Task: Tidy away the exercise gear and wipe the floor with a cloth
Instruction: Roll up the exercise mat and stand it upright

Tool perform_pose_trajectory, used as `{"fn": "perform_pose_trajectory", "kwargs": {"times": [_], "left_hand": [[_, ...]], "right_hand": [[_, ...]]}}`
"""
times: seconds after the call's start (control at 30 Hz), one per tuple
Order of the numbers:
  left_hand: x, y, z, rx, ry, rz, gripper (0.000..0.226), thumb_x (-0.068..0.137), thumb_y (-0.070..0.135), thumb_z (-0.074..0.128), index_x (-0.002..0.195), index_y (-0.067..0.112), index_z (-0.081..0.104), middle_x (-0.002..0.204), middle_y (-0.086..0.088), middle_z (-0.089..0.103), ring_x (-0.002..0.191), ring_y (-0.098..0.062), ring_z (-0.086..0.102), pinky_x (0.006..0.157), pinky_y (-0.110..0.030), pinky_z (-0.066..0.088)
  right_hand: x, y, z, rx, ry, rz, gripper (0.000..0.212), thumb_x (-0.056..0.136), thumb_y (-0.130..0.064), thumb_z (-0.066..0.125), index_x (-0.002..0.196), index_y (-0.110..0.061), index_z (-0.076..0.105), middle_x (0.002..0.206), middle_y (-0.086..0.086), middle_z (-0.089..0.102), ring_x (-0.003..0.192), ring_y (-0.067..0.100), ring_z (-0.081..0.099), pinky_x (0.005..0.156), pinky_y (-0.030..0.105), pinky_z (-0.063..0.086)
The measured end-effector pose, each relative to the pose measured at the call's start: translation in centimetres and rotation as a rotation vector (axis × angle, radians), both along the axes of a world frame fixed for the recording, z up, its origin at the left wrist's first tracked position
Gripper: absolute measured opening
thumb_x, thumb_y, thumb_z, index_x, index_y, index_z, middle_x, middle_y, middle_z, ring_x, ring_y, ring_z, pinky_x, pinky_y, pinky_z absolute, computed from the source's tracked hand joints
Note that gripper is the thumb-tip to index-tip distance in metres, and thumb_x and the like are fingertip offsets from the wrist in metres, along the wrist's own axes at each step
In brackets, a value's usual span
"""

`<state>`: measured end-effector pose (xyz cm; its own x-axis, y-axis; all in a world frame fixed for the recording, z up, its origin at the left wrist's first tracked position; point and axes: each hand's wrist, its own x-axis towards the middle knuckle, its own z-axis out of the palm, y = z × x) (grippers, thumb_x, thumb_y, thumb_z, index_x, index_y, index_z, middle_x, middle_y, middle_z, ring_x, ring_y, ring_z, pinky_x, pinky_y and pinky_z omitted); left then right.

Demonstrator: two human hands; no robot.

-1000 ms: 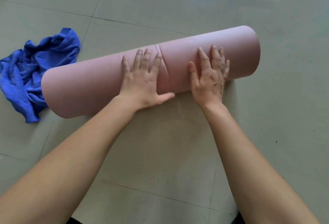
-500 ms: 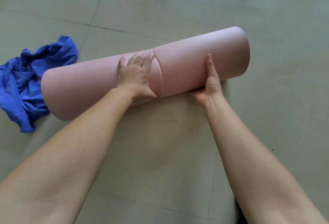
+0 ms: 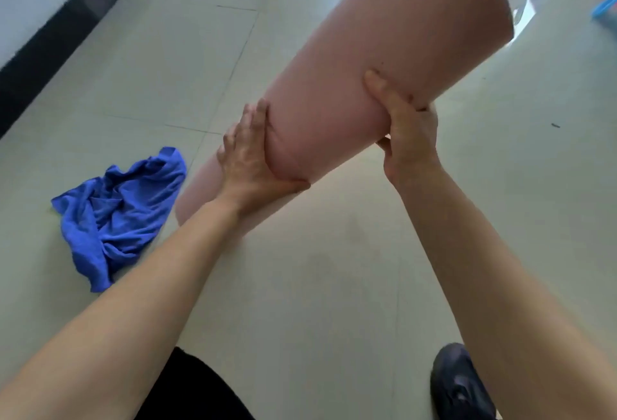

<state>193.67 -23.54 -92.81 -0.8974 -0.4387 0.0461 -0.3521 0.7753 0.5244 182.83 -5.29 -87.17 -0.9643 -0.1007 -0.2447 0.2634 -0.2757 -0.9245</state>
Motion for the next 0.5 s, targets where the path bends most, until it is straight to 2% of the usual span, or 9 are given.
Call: {"fn": "perform_pose_trajectory", "kwargs": {"times": [0.1, 0.23, 0.3, 0.37, 0.43, 0.5], "left_hand": [[-0.2, 0.7, 4.7, 0.175, 0.135, -0.022, 0.128, 0.057, 0.058, 0.074, 0.154, 0.031, -0.003, 0.16, 0.008, 0.013, 0.145, -0.019, 0.016, 0.118, -0.04, 0.017], [0.2, 1.3, 9.5, 0.605, 0.294, -0.046, 0.075, 0.081, 0.05, 0.046, 0.151, 0.039, 0.02, 0.149, 0.017, 0.034, 0.139, -0.011, 0.031, 0.118, -0.048, 0.023], [0.1, 1.7, 12.3, 0.77, 0.322, -0.016, 0.063, 0.09, 0.056, 0.039, 0.15, 0.04, 0.027, 0.15, 0.015, 0.04, 0.139, -0.008, 0.037, 0.117, -0.048, 0.029], [-0.1, 2.5, 15.5, 0.839, 0.327, -0.044, 0.057, 0.097, 0.062, 0.028, 0.146, 0.035, 0.04, 0.144, 0.017, 0.048, 0.135, -0.003, 0.042, 0.117, -0.043, 0.031], [-0.1, 3.3, 18.4, 0.907, 0.323, -0.056, 0.053, 0.102, 0.058, 0.019, 0.139, 0.035, 0.051, 0.128, 0.025, 0.056, 0.121, 0.007, 0.048, 0.115, -0.036, 0.031], [-0.5, 3.4, 20.5, 0.934, 0.353, -0.039, 0.049, 0.102, 0.058, 0.016, 0.125, 0.044, 0.057, 0.109, 0.033, 0.061, 0.1, 0.021, 0.051, 0.109, -0.026, 0.034]], "right_hand": [[0.1, -0.3, 7.1, 0.107, 0.268, 0.014, 0.093, 0.045, -0.036, 0.101, 0.125, -0.02, 0.056, 0.117, -0.007, 0.072, 0.107, 0.01, 0.069, 0.092, 0.034, 0.057], [1.1, 0.4, 12.7, 0.181, 0.444, 0.03, 0.092, 0.044, -0.033, 0.102, 0.122, -0.019, 0.056, 0.114, -0.008, 0.072, 0.106, 0.008, 0.069, 0.09, 0.029, 0.057], [1.8, 1.0, 13.2, 0.218, 0.452, 0.072, 0.09, 0.047, -0.029, 0.102, 0.122, -0.022, 0.054, 0.114, -0.01, 0.072, 0.105, 0.006, 0.069, 0.089, 0.028, 0.058], [2.6, 1.9, 12.5, 0.313, 0.404, 0.18, 0.1, 0.047, -0.03, 0.102, 0.131, -0.027, 0.049, 0.12, -0.012, 0.068, 0.111, 0.006, 0.066, 0.09, 0.03, 0.058], [3.5, 3.0, 11.7, 0.4, 0.341, 0.328, 0.116, 0.046, -0.034, 0.102, 0.144, -0.03, 0.039, 0.131, -0.014, 0.06, 0.122, 0.005, 0.058, 0.097, 0.033, 0.055], [4.0, 3.9, 11.7, 0.394, 0.326, 0.406, 0.124, 0.052, -0.042, 0.098, 0.152, -0.04, 0.025, 0.143, -0.017, 0.05, 0.133, 0.003, 0.046, 0.106, 0.035, 0.048]]}}
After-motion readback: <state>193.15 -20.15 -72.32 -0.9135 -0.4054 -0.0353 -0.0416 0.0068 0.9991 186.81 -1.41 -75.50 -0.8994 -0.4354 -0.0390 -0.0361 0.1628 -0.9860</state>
